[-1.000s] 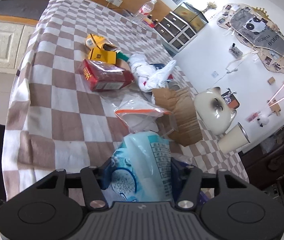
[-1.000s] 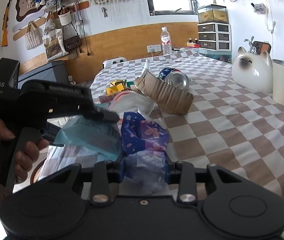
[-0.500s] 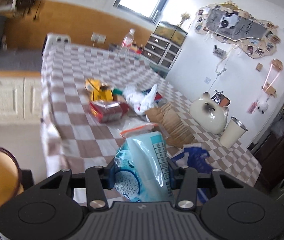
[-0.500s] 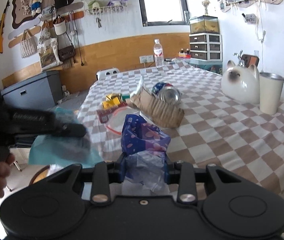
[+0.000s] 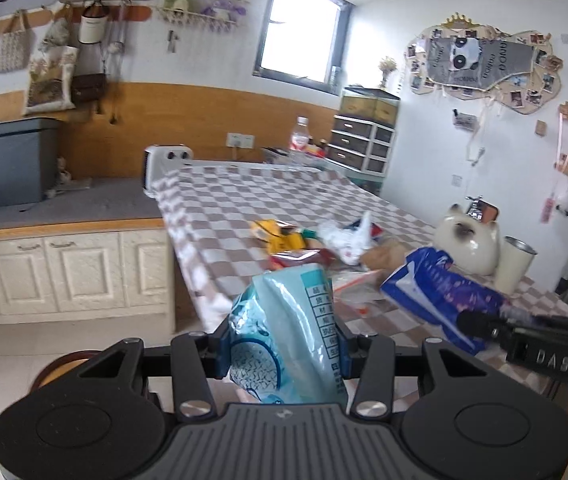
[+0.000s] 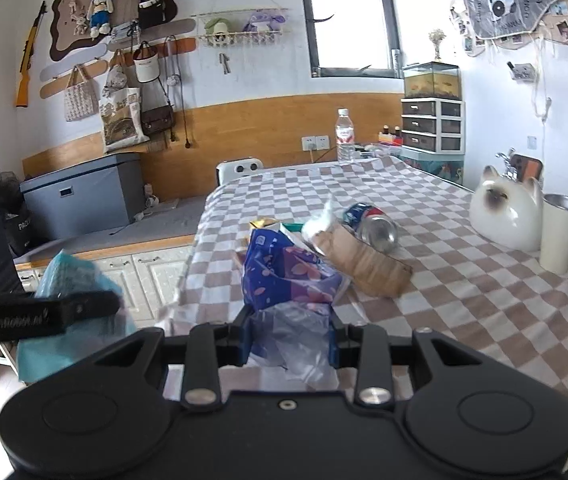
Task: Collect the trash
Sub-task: 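Grasp the light-blue snack bag with the left gripper while the right holds the blue-purple bag, then carry both bags over the wastebasket with both grippers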
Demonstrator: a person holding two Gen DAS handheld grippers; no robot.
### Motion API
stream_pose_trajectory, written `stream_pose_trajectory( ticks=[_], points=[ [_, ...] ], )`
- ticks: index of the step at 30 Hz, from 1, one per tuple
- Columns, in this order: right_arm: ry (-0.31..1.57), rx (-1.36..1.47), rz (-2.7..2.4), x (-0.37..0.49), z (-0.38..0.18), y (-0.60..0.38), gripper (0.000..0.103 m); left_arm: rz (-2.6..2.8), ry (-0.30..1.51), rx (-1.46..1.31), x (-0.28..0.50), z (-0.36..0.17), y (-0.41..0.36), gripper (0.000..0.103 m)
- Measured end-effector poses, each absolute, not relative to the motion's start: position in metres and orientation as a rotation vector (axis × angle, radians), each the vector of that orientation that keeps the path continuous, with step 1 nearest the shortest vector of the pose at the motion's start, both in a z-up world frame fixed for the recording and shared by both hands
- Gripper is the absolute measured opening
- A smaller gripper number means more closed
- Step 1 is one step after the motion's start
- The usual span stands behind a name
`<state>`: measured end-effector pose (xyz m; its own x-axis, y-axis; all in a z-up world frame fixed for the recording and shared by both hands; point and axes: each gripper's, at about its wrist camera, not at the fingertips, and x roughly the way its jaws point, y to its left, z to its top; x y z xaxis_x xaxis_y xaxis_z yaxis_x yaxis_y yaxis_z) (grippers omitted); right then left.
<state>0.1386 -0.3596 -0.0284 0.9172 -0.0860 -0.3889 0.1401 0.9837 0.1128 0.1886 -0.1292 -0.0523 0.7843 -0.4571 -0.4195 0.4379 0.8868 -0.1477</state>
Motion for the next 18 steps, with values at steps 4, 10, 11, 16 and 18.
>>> stream_pose_trajectory(
  ticks=[4, 10, 11, 16, 18],
  points=[
    [0.392, 0.114, -0.095, 0.147, -0.024, -0.342, 0.035, -0.430, 0.450, -0.042, 0.186, -0.051, -0.106, 0.048],
    [0.395, 0.097, -0.035, 0.162, -0.022, -0.312, 0.035, -0.347, 0.450, -0.065, 0.186, -0.053, -0.064, 0.048],
    [0.400, 0.099, -0.021, 0.166, -0.022, -0.306, 0.035, -0.333, 0.451, -0.068, 0.185, -0.053, -0.057, 0.048],
    [0.422, 0.089, 0.034, 0.186, -0.024, -0.279, 0.035, -0.268, 0.454, -0.081, 0.190, -0.054, -0.026, 0.048],
    [0.431, 0.081, 0.062, 0.197, -0.023, -0.266, 0.035, -0.247, 0.455, -0.080, 0.193, -0.054, -0.014, 0.048]
  ],
)
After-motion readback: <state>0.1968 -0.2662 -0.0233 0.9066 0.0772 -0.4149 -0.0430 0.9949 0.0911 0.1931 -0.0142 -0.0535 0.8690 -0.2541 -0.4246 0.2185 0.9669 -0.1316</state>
